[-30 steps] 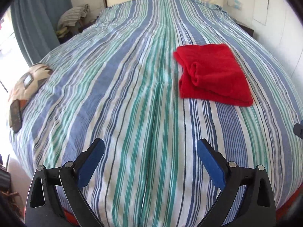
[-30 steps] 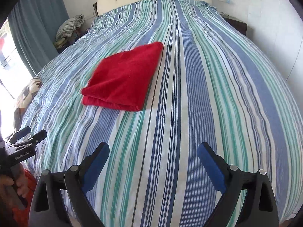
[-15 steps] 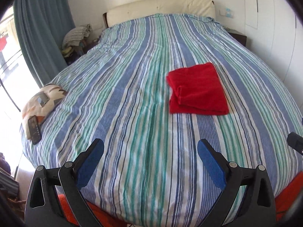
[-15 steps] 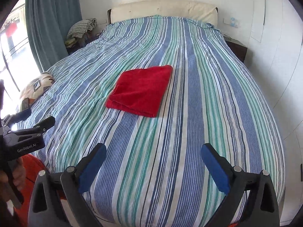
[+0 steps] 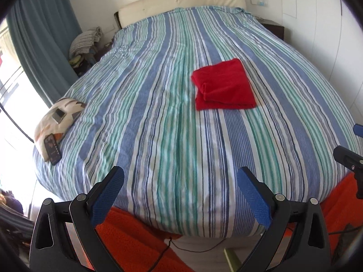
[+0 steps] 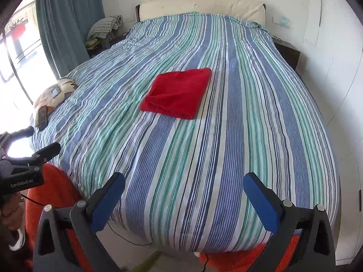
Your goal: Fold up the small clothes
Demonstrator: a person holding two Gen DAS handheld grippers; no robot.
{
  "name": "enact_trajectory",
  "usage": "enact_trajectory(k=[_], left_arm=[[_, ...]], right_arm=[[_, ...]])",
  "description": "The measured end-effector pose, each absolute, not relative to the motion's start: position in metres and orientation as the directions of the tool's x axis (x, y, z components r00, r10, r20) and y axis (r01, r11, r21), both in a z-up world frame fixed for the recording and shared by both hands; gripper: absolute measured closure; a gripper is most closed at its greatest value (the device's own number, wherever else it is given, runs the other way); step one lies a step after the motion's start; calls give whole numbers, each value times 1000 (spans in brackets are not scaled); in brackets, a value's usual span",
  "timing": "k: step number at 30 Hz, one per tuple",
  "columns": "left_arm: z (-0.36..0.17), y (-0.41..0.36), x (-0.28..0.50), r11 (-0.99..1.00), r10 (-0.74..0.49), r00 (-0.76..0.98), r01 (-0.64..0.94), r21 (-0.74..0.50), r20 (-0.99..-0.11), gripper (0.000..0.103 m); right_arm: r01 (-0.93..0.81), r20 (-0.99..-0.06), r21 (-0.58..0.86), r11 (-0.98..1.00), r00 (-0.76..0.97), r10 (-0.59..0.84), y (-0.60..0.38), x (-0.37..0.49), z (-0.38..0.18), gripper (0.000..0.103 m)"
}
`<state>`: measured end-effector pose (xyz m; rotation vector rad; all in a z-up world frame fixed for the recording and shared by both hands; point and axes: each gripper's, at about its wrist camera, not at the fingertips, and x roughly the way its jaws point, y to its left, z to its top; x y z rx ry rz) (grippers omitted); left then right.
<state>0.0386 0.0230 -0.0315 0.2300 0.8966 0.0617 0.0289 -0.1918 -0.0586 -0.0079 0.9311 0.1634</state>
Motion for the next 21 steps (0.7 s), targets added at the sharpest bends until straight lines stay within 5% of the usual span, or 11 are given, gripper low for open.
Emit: enact_trajectory(k=[10, 21], left_arm=[[-28, 23, 19, 981, 70, 587, 107, 164, -807, 3], [6, 37, 31, 983, 139, 686, -5, 185, -714, 3]], right_arm=[[-150, -814, 69, 986, 563, 143, -183, -1, -44, 1], [-211, -758, 10, 977, 636, 145, -158, 11, -3, 1]])
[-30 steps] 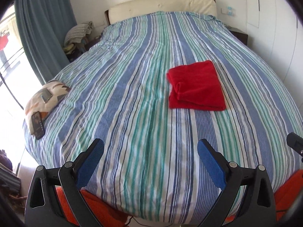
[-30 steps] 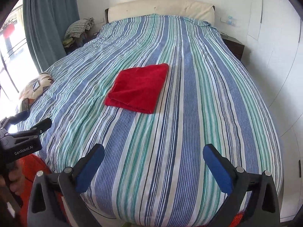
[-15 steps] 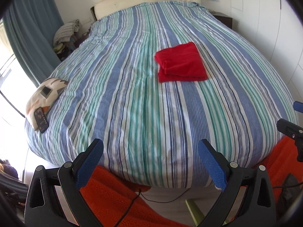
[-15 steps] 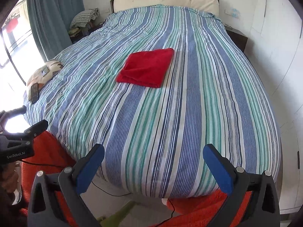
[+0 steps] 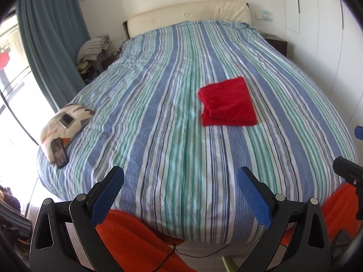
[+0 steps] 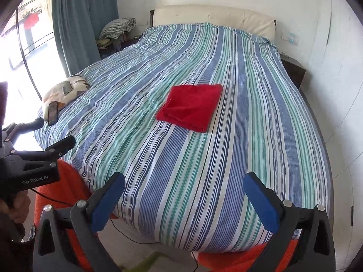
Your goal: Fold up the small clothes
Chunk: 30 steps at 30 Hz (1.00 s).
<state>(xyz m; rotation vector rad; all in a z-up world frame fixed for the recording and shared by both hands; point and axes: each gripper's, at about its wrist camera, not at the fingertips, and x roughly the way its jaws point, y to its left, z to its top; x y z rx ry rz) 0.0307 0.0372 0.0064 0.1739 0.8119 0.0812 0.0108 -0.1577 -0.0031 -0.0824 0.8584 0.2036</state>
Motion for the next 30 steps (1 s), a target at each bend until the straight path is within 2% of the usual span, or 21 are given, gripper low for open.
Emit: enact_trajectory(k=[5, 15, 30], left_arm=[[4, 46, 37, 996, 59, 624, 11, 85, -779, 3], [12, 38, 28, 992, 88, 636, 12, 124, -766, 3], [8, 37, 32, 992, 87, 628, 18, 126, -774, 3]], right_arm=[[-194, -760, 5, 981, 637, 130, -163, 15, 10, 1], [-180, -798, -7, 984, 594, 103, -174, 13, 4, 1], [-219, -775, -3, 976, 617, 136, -157, 9, 16, 1]])
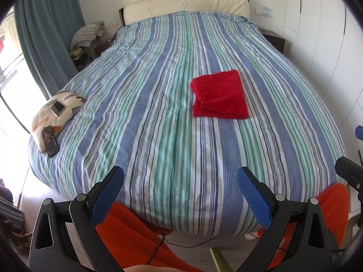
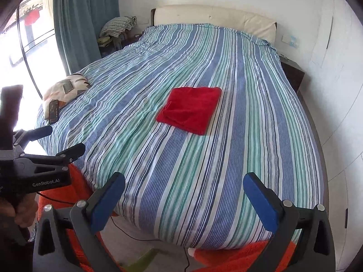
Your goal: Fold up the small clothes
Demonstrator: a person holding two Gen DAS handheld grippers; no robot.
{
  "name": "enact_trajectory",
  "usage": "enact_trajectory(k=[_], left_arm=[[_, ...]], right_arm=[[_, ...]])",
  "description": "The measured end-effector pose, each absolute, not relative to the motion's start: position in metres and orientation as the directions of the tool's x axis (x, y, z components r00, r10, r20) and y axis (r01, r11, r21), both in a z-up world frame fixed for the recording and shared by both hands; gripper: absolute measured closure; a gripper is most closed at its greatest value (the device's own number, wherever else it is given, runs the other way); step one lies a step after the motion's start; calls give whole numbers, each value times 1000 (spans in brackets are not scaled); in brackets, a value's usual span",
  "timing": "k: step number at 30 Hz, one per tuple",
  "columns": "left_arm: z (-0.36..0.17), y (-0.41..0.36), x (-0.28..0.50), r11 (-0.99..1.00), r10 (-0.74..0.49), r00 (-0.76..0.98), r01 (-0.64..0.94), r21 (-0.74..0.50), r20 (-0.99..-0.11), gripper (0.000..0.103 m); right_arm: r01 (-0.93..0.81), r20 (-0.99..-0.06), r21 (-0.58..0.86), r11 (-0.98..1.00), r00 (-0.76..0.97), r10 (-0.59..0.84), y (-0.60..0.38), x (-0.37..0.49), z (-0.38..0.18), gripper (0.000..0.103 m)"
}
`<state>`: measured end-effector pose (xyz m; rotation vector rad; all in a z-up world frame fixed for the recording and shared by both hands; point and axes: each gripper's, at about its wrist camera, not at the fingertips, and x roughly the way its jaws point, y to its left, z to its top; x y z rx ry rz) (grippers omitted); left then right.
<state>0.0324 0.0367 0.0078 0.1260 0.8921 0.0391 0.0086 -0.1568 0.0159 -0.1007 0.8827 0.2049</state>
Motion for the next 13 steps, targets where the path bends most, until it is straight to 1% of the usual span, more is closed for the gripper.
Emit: enact_trajectory(k=[8, 13], left_arm=[[7, 37, 33, 995, 67, 626, 20, 102, -777, 3], [8, 35, 30, 993, 86, 638, 12, 122, -765, 3]], right_arm=[[-207, -781, 7, 978, 609, 135, -162, 10, 9, 1], [-200, -779, 18, 980, 612, 139, -164, 11, 9, 1]])
